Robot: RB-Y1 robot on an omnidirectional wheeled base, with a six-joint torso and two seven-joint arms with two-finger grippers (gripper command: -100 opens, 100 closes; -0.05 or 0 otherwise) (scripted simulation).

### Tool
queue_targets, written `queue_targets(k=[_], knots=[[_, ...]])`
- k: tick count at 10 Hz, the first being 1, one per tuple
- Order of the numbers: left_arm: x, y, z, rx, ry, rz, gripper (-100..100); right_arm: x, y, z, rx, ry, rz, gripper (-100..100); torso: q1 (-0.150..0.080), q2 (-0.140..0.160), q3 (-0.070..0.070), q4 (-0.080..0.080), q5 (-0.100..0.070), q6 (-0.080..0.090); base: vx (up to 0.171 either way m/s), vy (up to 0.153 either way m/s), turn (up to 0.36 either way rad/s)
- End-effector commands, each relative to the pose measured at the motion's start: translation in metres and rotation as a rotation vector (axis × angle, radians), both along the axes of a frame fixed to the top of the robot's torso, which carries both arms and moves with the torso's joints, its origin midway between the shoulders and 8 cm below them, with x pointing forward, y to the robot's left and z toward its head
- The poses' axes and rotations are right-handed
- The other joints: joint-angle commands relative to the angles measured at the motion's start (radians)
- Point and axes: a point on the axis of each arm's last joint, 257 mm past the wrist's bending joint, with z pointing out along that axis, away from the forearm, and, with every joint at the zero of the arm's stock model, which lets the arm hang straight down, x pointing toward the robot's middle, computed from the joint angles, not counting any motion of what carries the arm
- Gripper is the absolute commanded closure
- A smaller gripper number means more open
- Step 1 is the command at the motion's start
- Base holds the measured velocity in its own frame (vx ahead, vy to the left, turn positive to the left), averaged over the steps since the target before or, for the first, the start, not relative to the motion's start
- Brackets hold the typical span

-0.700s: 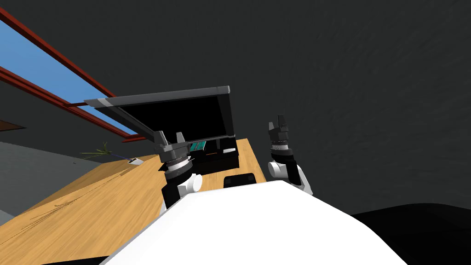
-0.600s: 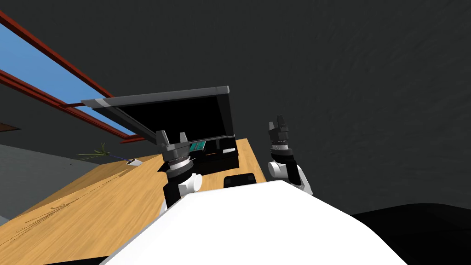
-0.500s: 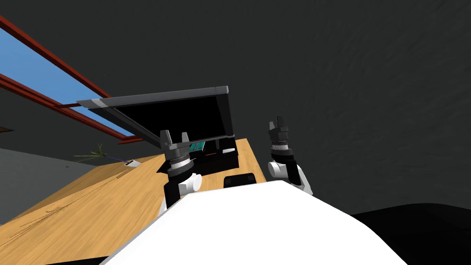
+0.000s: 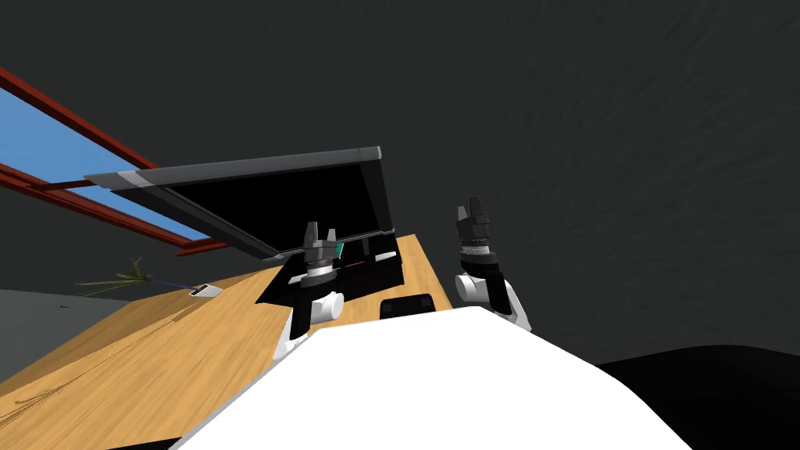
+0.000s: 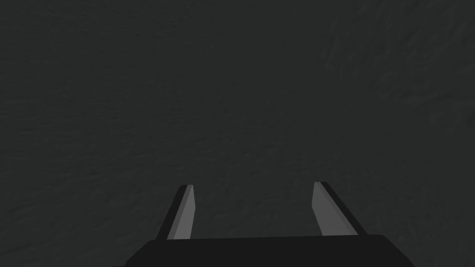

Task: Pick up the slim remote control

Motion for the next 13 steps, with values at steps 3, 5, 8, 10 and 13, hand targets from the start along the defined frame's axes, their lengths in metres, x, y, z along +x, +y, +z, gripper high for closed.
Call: queue_targets(k=[3,5,8,10,13], knots=[[0.021,-0.003,-0.026,-0.007,0.09,-0.018,-100,0.0,0.0,0.0,0.0,0.0,0.0,0,-0.001,0.0,0.0,0.0,0.0,0.0,-0.01,0.007,-0.072],[0.033,-0.001,-0.045,-0.014,0.149,-0.025,-100,0.0,0.0,0.0,0.0,0.0,0.0,0,-0.001,-0.001,0.0,0.0,0.0,0.0,-0.007,0.008,-0.111],[0.057,0.005,-0.087,-0.035,0.277,-0.032,-100,0.0,0.0,0.0,0.0,0.0,0.0,0,-0.001,-0.001,0.0,0.0,0.0,0.0,-0.008,0.008,-0.144],[0.068,0.009,-0.11,-0.048,0.347,-0.03,-100,0.0,0.0,0.0,0.0,0.0,0.0,0,-0.001,-0.001,0.0,0.0,0.0,0.0,-0.007,0.008,-0.111],[0.087,0.021,-0.157,-0.081,0.476,-0.021,-100,0.0,0.0,0.0,0.0,0.0,0.0,0,-0.001,-0.001,-0.001,0.0,0.0,-0.001,-0.005,0.004,-0.136]])
